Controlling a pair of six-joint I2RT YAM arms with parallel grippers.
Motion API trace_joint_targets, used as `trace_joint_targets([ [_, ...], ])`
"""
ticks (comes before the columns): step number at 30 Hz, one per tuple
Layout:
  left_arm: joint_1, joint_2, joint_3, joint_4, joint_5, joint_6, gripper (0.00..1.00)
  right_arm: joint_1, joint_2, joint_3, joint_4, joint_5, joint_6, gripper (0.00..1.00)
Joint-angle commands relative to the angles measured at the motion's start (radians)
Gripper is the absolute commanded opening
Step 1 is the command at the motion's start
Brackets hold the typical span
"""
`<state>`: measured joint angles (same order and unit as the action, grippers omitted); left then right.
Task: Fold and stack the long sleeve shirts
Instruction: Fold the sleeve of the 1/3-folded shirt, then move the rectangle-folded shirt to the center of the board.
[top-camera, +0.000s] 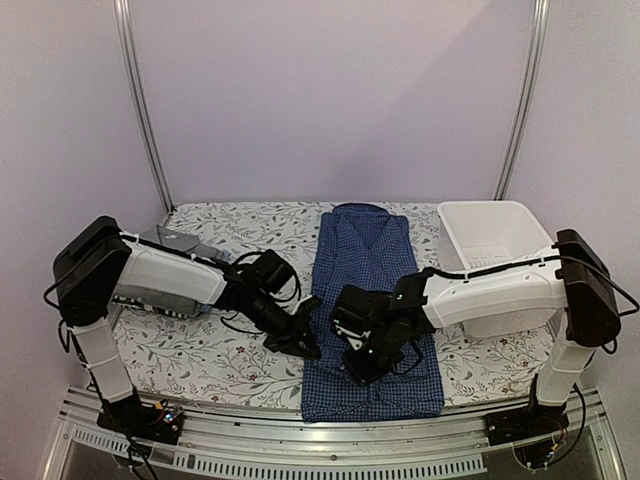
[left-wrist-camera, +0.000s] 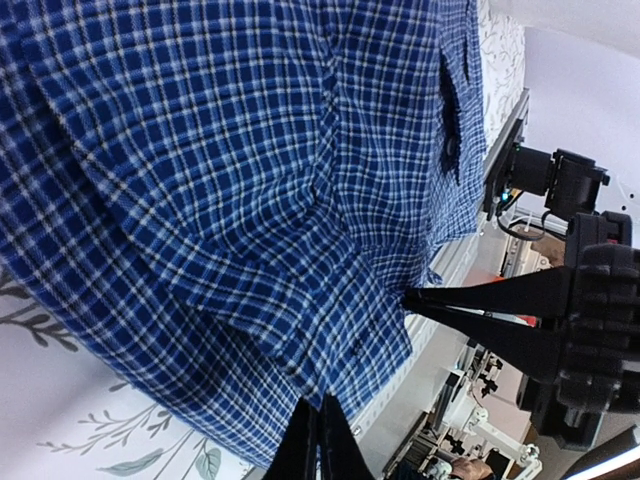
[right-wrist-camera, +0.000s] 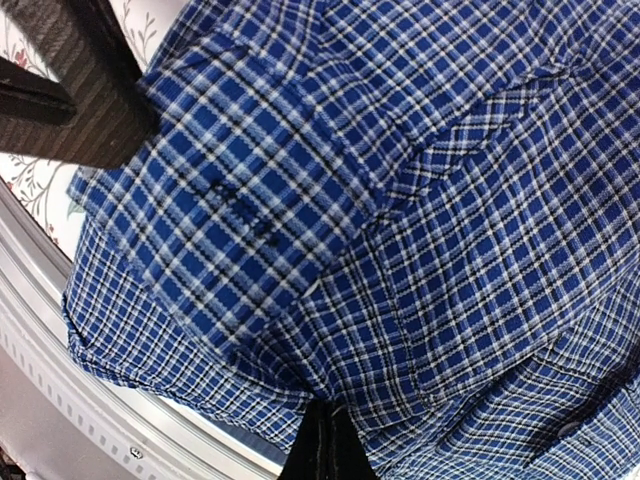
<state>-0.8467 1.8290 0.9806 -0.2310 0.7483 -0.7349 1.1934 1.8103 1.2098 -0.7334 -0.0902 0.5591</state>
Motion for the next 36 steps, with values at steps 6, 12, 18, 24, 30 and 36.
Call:
trace_joint_targets([
  [6,-0.018,-0.067,-0.009,-0.011,-0.053,0.005,0.19,0.014,-0.064,-0.015,-0.002,0.006,0.028,0.10],
  [12,0.012,-0.164,0.010,-0.076,-0.124,0.047,0.52,0.006,-0.155,0.008,-0.002,0.068,0.047,0.53],
  [18,0.167,-0.142,0.080,-0.060,-0.165,0.103,0.56,-0.124,-0.176,0.029,0.059,0.201,0.064,0.60],
  [24,0.255,0.066,0.292,-0.024,-0.201,0.161,0.47,-0.293,-0.184,0.024,0.239,0.298,0.053,0.47],
  [30,0.295,0.278,0.487,-0.071,-0.251,0.189,0.41,-0.404,-0.124,0.051,0.359,0.299,0.011,0.31],
  [36,0.310,0.418,0.602,-0.081,-0.231,0.198,0.38,-0.459,0.001,0.102,0.415,0.277,-0.036,0.22],
])
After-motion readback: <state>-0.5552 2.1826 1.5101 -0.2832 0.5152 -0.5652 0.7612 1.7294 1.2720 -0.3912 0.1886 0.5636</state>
